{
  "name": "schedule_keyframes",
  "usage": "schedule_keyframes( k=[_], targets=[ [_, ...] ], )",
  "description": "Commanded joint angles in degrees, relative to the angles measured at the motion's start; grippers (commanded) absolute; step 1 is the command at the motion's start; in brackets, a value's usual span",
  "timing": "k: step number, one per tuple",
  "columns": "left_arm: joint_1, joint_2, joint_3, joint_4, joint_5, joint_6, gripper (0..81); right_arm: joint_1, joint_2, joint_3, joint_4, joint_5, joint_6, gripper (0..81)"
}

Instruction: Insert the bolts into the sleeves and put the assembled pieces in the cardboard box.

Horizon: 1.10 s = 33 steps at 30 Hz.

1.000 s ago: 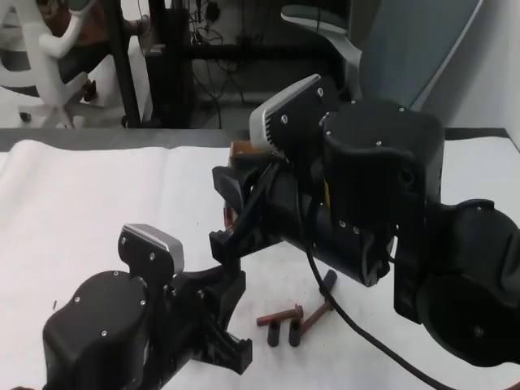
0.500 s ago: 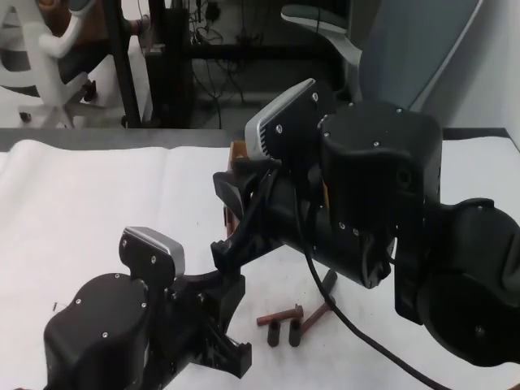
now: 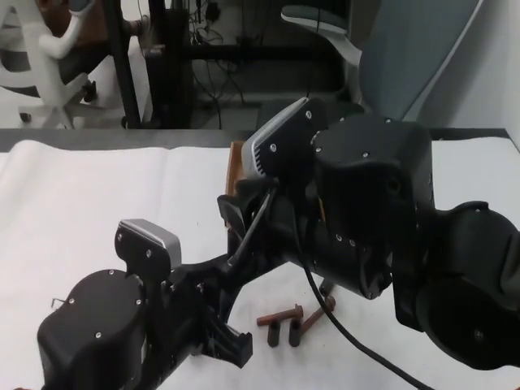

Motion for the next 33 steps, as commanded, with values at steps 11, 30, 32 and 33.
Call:
schedule_keyframes(
  k=[11, 30, 32, 33],
  targets=[
    [5.88, -0.09, -4.27, 4.13, -0.59, 0.49, 1.8, -2.15, -4.3, -2.23, 16.86, 5.93, 12.7, 70.0],
    [14.49, 26.07, -46.57, 26.91, 18.01, 7.12, 1.8, -16.81, 5.55, -2.26, 32.21, 11.9, 39.2, 61.0],
    [14.61, 29.05, -49.48, 29.1, 18.0, 6.37, 1.8, -16.77, 8.54, -2.26, 31.2, 9.85, 42.72, 61.0],
    [14.61, 30.49, -50.53, 30.57, 18.0, 6.56, 1.8, -16.77, 9.74, -2.26, 30.12, 8.35, 43.79, 61.0]
  ],
)
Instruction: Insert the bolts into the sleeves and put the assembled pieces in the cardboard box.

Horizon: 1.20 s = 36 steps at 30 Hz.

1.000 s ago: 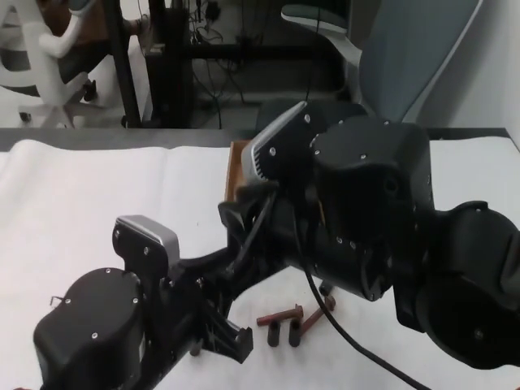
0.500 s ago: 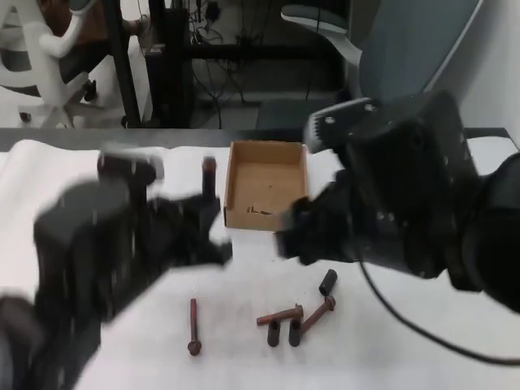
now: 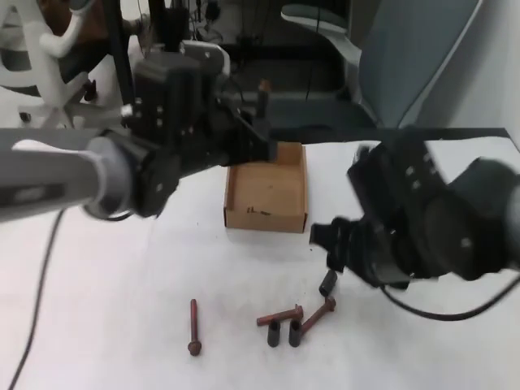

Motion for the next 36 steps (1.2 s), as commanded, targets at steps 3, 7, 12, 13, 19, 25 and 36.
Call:
schedule_keyframes(
  k=[3, 7, 12, 13, 19, 25, 36],
  targets=[
    [0.2, 5.71, -5.56, 4.86, 0.97, 2.71, 1.8, -0.23, 6.52, -0.49, -5.95, -5.28, 5.91, 61.0],
    [0.2, 9.76, -8.32, 9.02, 1.79, 3.6, 1.8, -0.23, 9.32, -0.49, -7.72, -4.05, 6.3, 58.7],
    [0.2, 13.67, -9.94, 9.15, 1.79, 3.6, 1.8, -0.23, 10.77, -0.49, -7.94, -0.55, 6.19, 55.4],
    [0.2, 14.48, -10.22, 9.17, 1.79, 4.18, 1.8, -0.23, 10.97, -0.49, -8.21, -0.03, 6.19, 55.4],
    [0.2, 16.33, -10.41, 3.78, 1.5, 5.99, 1.8, -0.23, 11.17, -0.49, -10.76, 4.23, 4.93, 55.4],
    [0.2, 16.45, -10.41, -1.01, 1.61, 5.99, 15.3, -0.23, 12.98, -0.49, -13.15, 3.86, 4.84, 55.4],
    [0.68, 15.38, -10.41, 0.18, -0.72, 6.45, 70.0, -0.23, 16.43, -0.49, -13.33, 2.68, 4.52, 21.8]
  ],
)
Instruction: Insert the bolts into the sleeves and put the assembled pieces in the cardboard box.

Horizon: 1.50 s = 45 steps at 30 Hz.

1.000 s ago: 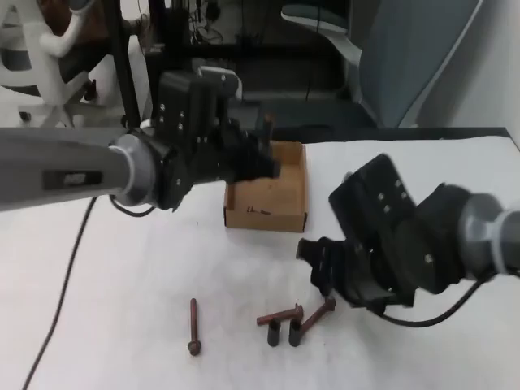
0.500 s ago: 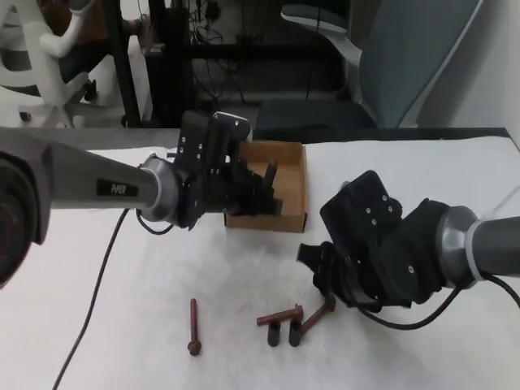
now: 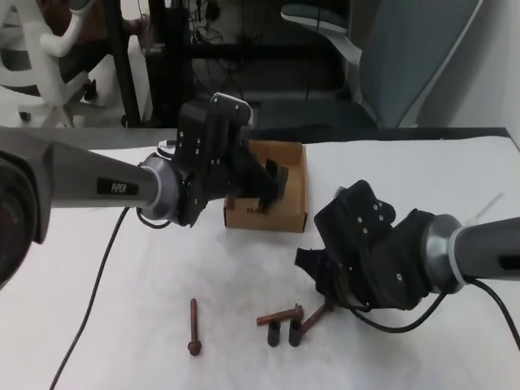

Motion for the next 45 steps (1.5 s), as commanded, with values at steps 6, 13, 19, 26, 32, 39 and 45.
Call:
schedule_keyframes(
  k=[6, 13, 19, 26, 32, 39, 45],
  targets=[
    [0.71, -10.82, -0.7, 17.6, 0.79, 1.21, 70.0, -0.04, 0.11, -0.09, 0.4, -5.19, -5.37, 0.4],
    [-2.55, -19.49, -0.7, 39.92, 5.62, 18.09, 70.0, -0.04, -11.35, 0.01, 2.32, 3.96, -15.39, 0.4],
    [-9.03, -19.11, -0.7, 51.26, 5.26, 23.65, 70.0, -0.24, -25.82, 0.01, 9.85, 12.26, -22.26, 0.4],
    [-17.59, -17.36, -0.6, 51.57, -3.58, 29.36, 70.0, -0.24, -42.54, 6.25, 15.83, 16.6, -22.51, 0.4],
    [-20.53, -12.92, -0.6, 51.46, -4.01, 29.22, 70.0, -0.24, -55.03, 16.29, 15.75, 8.48, -12.4, 0.4],
    [-20.81, -7.44, -3.02, 51.73, -6.59, 30.13, 70.0, -0.24, -58.72, 21.26, 16.61, 3.16, -10.12, 0.4],
    [-20.81, -3.8, -8.71, 54.88, -9.72, 31.32, 70.0, -0.24, -58.72, 21.36, 16.6, 2.07, -9.09, 0.4]
  ],
)
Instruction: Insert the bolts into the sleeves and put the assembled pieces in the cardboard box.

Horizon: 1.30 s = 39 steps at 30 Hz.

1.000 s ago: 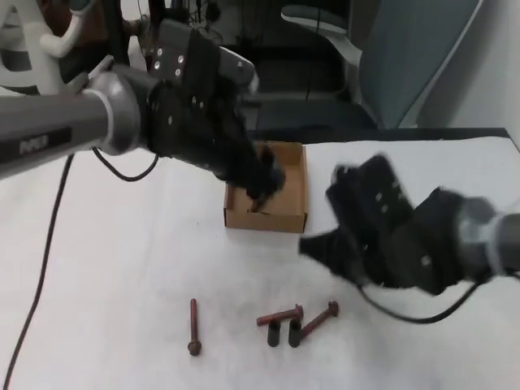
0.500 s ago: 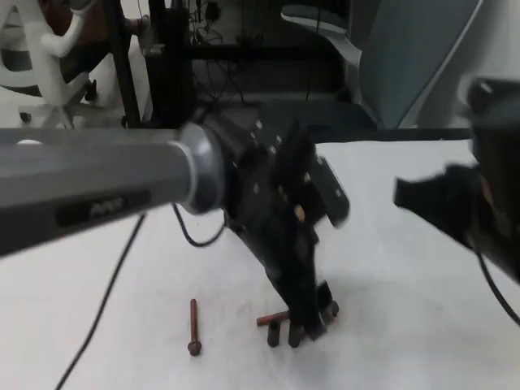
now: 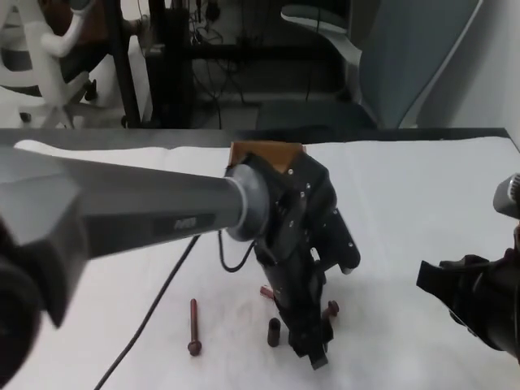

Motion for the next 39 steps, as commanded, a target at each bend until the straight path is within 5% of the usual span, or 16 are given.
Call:
schedule_keyframes(
  k=[1, 20, 23, 24, 26, 27, 32, 39],
  targets=[
    [-0.19, 0.71, -2.71, 0.95, -1.22, 0.37, 70.0, -0.13, -0.59, -0.24, -0.72, -0.93, 0.56, 0.4],
    [-0.3, 6.41, -8.58, 0.89, -1.99, -0.61, 70.0, -0.13, -0.59, -0.24, -0.72, -3.48, 0.85, 0.4],
    [-0.67, 7.11, -8.68, 2.09, -4.36, -0.39, 55.3, -0.13, -0.59, -0.24, -0.72, -3.48, 0.85, 0.4],
    [-0.8, 7.19, -8.68, 2.53, -4.56, -0.14, 44.2, -0.13, -0.59, -0.24, -0.72, -3.48, 0.85, 0.4],
    [-0.98, 7.17, -8.68, 2.54, -5.78, -1.51, 9.2, -0.13, -0.59, -0.24, -0.87, -3.47, 0.12, 0.4],
    [-1.04, 6.94, -8.68, 2.3, -5.9, -2.26, 0.7, -0.13, -0.59, -0.24, -1.07, -3.58, -1.17, 0.4],
    [-0.44, 3.42, -8.5, -0.39, -4.64, -6.37, 1.8, 0.04, -1.23, -0.24, -2.31, -5.21, -10.27, 0.4],
    [4.94, -11.31, -7.31, -8.54, 6.81, -13.53, 1.8, 0.04, -5.55, 0.5, -6.04, -5.23, -21.63, 0.4]
  ],
)
